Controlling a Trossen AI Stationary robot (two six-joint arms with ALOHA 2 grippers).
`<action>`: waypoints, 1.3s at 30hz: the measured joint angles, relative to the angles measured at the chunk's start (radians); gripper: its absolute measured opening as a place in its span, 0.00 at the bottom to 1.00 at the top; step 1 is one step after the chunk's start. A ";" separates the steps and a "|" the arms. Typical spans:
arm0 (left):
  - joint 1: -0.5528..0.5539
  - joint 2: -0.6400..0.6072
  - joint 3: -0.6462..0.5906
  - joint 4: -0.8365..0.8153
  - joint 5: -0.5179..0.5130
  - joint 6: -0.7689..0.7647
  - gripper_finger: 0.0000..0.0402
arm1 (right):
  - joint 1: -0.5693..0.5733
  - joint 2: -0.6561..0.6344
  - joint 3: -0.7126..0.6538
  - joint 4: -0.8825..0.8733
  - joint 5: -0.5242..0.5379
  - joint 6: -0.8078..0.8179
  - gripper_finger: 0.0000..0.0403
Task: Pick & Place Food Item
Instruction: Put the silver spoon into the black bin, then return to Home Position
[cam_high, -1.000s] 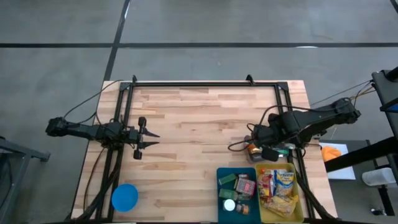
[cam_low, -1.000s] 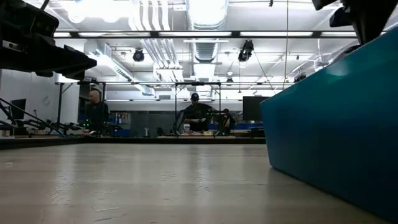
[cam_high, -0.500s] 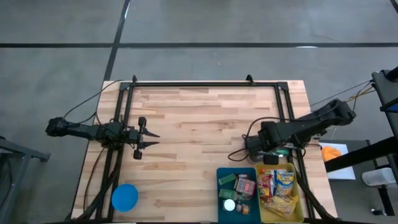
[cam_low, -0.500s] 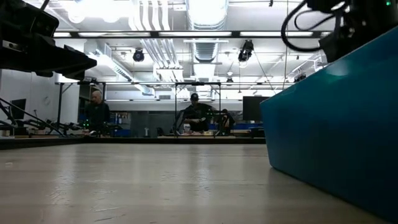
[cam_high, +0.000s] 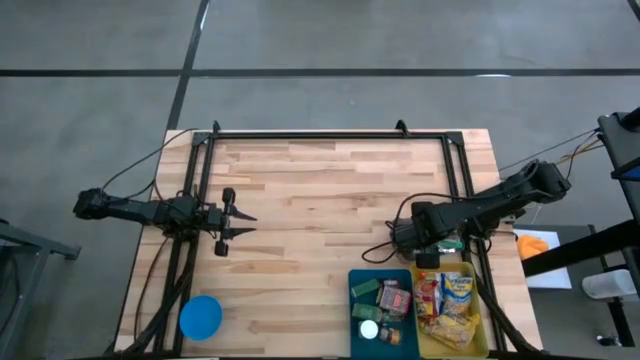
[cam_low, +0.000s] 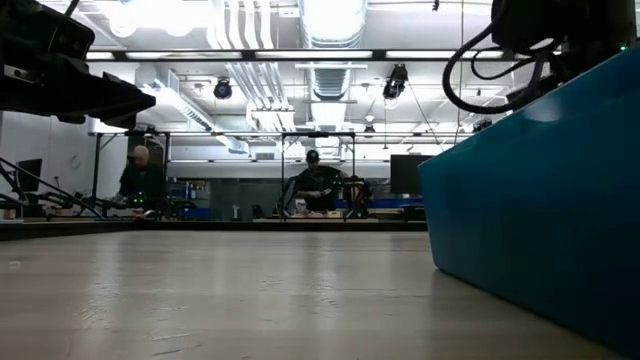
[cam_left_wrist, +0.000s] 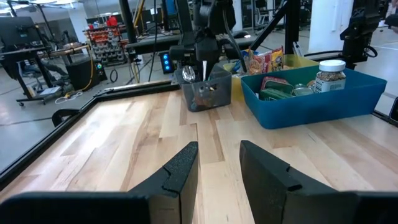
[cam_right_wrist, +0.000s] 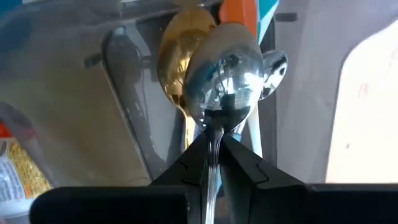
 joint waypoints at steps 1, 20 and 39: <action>0.000 0.000 0.000 0.000 0.000 0.000 0.30 | 0.000 0.000 -0.007 0.012 0.000 0.000 0.07; 0.000 0.000 0.000 0.000 0.000 0.000 0.30 | 0.000 0.000 -0.023 0.030 0.049 0.035 0.28; 0.000 0.000 0.000 0.000 0.000 -0.003 0.30 | 0.000 -0.001 0.028 0.030 0.053 0.049 0.39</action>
